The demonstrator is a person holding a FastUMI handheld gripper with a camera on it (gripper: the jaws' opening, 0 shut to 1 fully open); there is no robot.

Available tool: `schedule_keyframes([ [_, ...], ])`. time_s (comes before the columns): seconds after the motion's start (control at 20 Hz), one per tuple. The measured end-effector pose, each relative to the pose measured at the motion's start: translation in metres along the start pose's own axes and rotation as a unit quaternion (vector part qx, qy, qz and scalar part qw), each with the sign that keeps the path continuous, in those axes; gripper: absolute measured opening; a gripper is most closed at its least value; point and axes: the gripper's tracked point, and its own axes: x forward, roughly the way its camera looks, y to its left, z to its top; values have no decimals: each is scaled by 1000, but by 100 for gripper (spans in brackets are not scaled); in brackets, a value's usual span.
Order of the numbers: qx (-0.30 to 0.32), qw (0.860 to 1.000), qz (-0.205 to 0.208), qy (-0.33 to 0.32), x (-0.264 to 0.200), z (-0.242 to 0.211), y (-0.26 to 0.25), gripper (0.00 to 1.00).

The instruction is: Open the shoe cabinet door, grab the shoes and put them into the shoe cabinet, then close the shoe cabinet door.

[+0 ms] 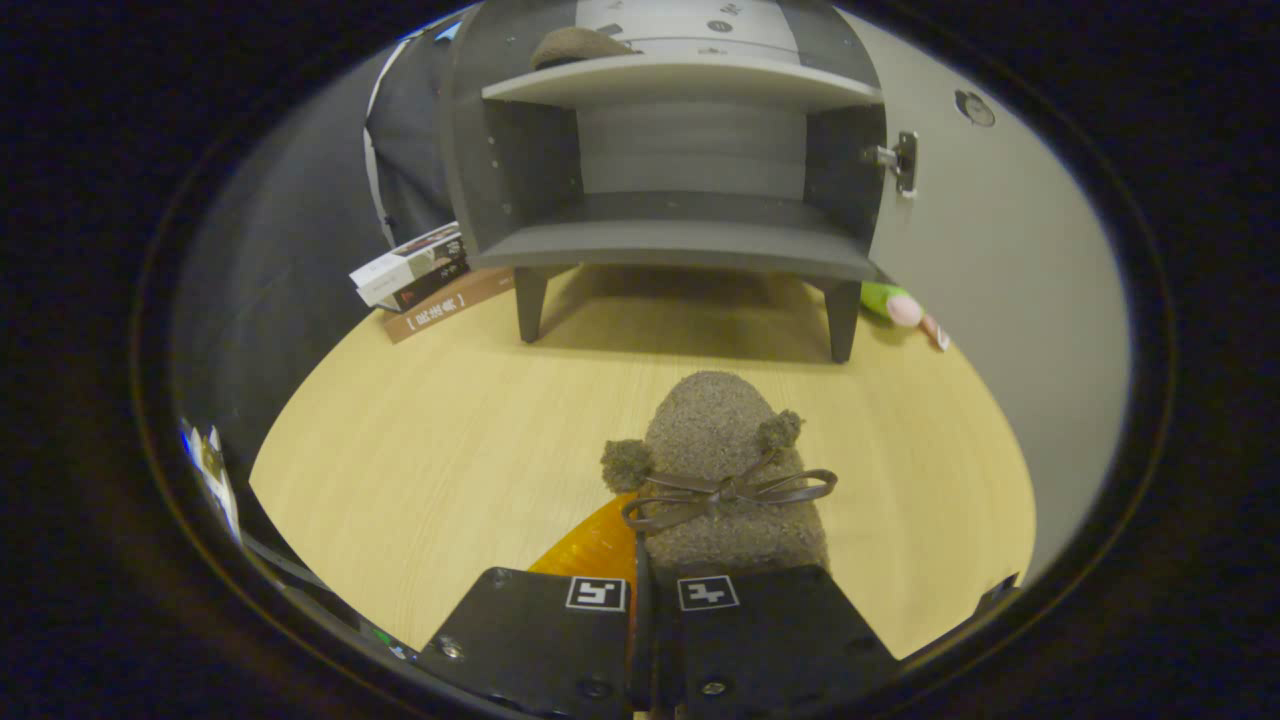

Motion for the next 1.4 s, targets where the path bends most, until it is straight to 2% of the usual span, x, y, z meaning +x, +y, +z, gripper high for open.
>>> schedule_keyframes([
  [0.45,-13,994,10,-104,-128,104,17,6],
  [0.8,-21,983,-1,-182,-195,213,22,6],
  [1.1,-25,971,-18,-235,-197,311,19,6],
  [1.4,-15,966,-34,-254,-143,398,4,6],
])
